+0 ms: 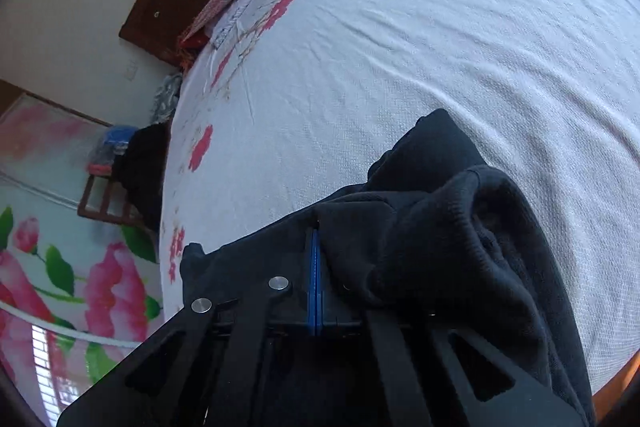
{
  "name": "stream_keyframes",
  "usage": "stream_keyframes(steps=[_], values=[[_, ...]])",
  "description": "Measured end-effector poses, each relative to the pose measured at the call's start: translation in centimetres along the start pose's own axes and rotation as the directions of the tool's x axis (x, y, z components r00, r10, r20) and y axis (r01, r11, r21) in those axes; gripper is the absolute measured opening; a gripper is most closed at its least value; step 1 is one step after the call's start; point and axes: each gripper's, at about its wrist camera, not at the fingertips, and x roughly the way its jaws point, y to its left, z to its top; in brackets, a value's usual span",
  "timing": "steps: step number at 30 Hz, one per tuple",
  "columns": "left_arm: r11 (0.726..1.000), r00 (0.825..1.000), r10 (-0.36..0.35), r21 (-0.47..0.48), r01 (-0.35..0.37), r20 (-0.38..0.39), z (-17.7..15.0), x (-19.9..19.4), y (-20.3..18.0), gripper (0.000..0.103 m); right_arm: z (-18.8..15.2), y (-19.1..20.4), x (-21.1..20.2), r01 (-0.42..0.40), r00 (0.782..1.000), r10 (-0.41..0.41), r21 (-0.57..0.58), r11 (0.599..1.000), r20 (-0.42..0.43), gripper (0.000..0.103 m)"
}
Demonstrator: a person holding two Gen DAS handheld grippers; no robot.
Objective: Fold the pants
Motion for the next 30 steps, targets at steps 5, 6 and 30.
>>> stream_keyframes(steps=[5,6,30], values=[[0.994,0.999,0.007,-0.107,-0.004,0.033,1.7,-2.6,1.6,0.101,-2.4,1.3,-6.4,-0.151,0.983,0.153,-0.024,0.988,0.101,0.042],[0.993,0.997,0.015,-0.115,-0.007,0.069,1.7,-3.3,2.0,0.101,-3.4,0.6,-7.1,-0.187,0.978,0.186,0.0,0.982,0.096,0.054],[0.529,0.936,-0.146,-0.774,0.348,0.321,-5.6,-6.5,17.8,0.101,-7.5,-14.1,-8.8,-0.346,0.937,0.33,0.15,0.926,0.117,0.074]])
